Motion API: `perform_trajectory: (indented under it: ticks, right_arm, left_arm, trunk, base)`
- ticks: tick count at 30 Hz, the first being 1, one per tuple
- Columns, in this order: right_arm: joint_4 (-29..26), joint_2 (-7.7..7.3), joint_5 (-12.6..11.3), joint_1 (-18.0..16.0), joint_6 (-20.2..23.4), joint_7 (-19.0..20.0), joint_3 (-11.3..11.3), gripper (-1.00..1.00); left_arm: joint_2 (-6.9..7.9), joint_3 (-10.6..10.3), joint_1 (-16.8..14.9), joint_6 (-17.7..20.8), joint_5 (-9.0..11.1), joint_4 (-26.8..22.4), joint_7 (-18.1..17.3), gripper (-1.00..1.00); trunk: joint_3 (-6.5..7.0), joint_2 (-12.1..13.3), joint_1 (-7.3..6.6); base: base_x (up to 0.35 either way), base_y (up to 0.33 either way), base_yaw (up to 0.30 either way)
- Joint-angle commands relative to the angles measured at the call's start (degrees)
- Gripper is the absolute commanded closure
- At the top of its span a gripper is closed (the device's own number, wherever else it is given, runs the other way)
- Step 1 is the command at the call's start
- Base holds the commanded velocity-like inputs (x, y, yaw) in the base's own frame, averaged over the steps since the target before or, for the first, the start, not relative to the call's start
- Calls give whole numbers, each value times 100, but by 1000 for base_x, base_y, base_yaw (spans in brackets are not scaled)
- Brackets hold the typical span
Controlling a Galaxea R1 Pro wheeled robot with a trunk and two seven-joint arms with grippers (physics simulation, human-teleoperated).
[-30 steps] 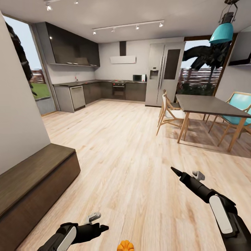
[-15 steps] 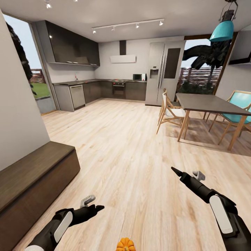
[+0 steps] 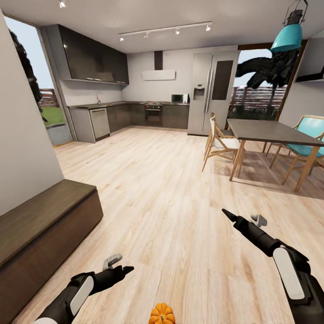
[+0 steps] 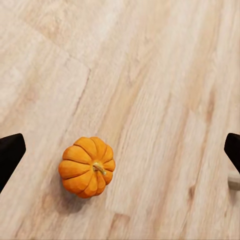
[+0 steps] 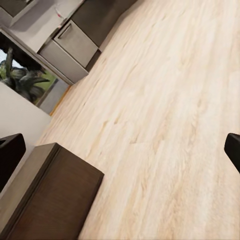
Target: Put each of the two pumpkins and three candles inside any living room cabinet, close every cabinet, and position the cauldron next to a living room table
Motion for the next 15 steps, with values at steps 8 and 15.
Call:
perform_trajectory:
  ticks: [8,15]
  right_arm:
    - [-26,1,-35,-5,57,17,0,-100]
    - [-25,-8,-51,-5,58,26,-25,-100]
  left_arm:
    - [95,5,-13,81,88,-489,-57,-100]
    - [151,13,-12,89,148,-590,-79,-100]
  trunk:
    - [-150,-325,175]
    - [-275,-605,329]
  base:
    - [0,0,0]
    - [0,0,0]
